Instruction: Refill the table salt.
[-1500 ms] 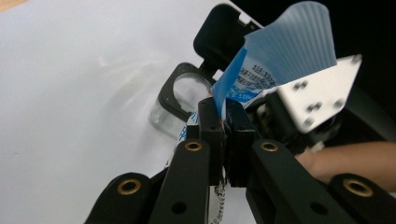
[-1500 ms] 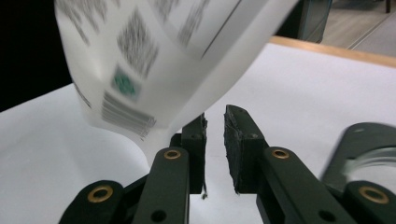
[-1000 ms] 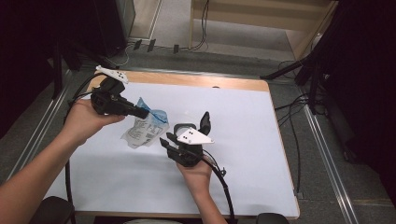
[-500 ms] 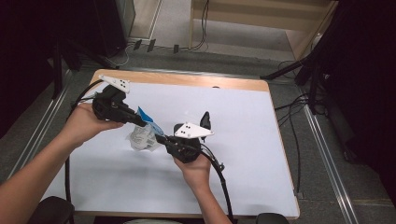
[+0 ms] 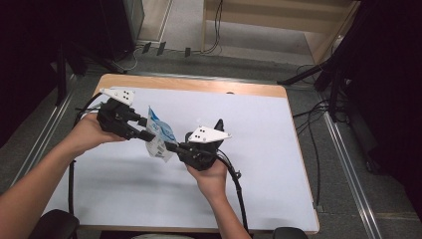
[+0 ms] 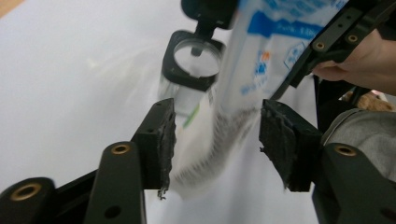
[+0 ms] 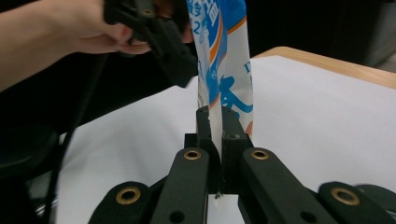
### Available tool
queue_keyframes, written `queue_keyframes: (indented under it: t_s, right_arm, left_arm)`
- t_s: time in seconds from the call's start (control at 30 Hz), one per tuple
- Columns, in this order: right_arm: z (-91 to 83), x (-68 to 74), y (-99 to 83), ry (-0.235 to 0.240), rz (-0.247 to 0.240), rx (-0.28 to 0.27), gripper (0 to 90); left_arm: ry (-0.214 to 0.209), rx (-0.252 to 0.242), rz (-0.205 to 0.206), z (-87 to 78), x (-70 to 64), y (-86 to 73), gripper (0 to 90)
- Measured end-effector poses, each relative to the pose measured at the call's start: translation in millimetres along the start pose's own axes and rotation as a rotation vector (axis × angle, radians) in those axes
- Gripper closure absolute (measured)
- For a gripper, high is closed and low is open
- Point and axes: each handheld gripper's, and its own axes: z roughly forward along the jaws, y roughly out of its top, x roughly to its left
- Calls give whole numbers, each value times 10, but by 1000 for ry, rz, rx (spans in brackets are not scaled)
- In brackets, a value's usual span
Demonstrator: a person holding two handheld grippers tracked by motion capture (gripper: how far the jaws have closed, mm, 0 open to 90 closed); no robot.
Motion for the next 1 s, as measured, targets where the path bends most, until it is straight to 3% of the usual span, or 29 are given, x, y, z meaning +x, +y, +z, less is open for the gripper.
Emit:
queue_keyframes:
  t_s: [0.07, 0.13, 0.2, 0.3, 0.37, 0.53, 0.63, 0.73, 0.83, 0.97, 1.0]
  right_arm:
    - [1, 13, 13, 16, -7, 4, 900]
    - [-3, 9, 21, 30, -7, 0, 900]
    - [-13, -2, 26, 42, -3, 2, 900]
    - [-27, -31, 25, 33, -3, 12, 900]
    - [-44, -75, 17, 36, 23, 6, 900]
    - [-23, -100, 13, 32, 38, 2, 881]
    - [-12, -121, -5, -8, 47, 3, 737]
    - [-74, -118, -35, -63, 43, -24, 707]
    - [-137, -114, -96, -112, 43, -45, 707]
    - [-100, -39, -206, -160, 7, -15, 813]
    - [-73, -9, -236, -177, -4, -6, 850]
  left_arm:
    - [-24, 7, 35, 31, 5, -8, 420]
    - [-77, 15, 44, 63, 15, -21, 445]
    - [-116, 28, 52, 83, 21, -23, 560]
    - [-119, 44, 92, 67, -10, -16, 745]
    - [-109, 49, 70, 49, -37, -5, 817]
    - [-23, 90, 7, 35, -105, 48, 900]
    - [24, 119, -27, 14, -119, 70, 900]
    - [83, 120, -69, -53, -130, 99, 900]
    - [136, 128, -103, -142, -167, 162, 900]
    - [161, 135, -164, -198, -206, 266, 900]
    - [170, 136, -163, -200, -232, 299, 900]
